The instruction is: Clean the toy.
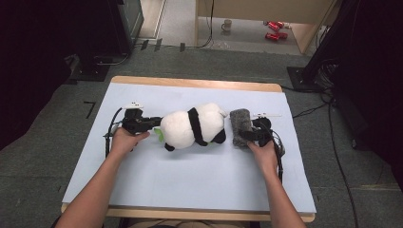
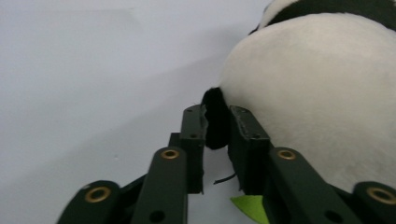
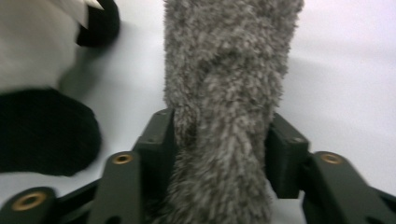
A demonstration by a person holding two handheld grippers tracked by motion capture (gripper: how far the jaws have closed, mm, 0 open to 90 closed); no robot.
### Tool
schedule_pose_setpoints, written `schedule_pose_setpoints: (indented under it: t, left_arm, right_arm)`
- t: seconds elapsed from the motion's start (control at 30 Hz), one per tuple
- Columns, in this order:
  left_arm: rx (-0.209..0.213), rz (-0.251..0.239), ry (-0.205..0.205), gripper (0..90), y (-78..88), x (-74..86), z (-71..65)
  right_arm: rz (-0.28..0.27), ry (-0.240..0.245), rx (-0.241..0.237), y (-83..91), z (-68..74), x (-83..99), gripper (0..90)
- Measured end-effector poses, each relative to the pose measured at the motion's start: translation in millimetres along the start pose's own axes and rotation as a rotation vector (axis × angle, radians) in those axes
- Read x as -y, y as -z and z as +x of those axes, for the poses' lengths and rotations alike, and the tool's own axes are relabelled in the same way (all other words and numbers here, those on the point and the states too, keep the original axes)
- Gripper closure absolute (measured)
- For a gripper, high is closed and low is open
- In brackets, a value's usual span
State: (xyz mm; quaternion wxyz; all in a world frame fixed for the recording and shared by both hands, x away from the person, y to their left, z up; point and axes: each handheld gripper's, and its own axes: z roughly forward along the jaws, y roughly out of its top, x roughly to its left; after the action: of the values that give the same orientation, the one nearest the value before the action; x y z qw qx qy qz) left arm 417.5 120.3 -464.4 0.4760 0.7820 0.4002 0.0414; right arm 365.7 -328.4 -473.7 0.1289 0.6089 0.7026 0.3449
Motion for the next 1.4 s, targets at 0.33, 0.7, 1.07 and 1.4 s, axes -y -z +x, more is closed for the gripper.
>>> schedule_pose_setpoints:
  t: [0.33,0.7,1.07,1.4]
  left_arm:
    - [-0.013,0.028,-0.005,54.3,3.5,0.4,1.2]
    - [-0.026,0.049,-0.058,42.4,17.2,4.8,2.5]
    - [-0.074,0.042,-0.052,39.2,36.7,14.5,13.1]
    - [-0.129,0.039,-0.041,40.1,46.3,26.4,27.7]
  right_arm:
    - [-0.064,0.005,-0.037,17.4,-3.1,0.3,33.3]
    - [-0.129,0.042,-0.068,38.5,-14.2,9.0,33.4]
    - [-0.194,0.012,-0.042,61.1,-38.9,22.4,38.2]
    - [-0.128,-0.018,0.025,51.0,-65.4,38.1,39.9]
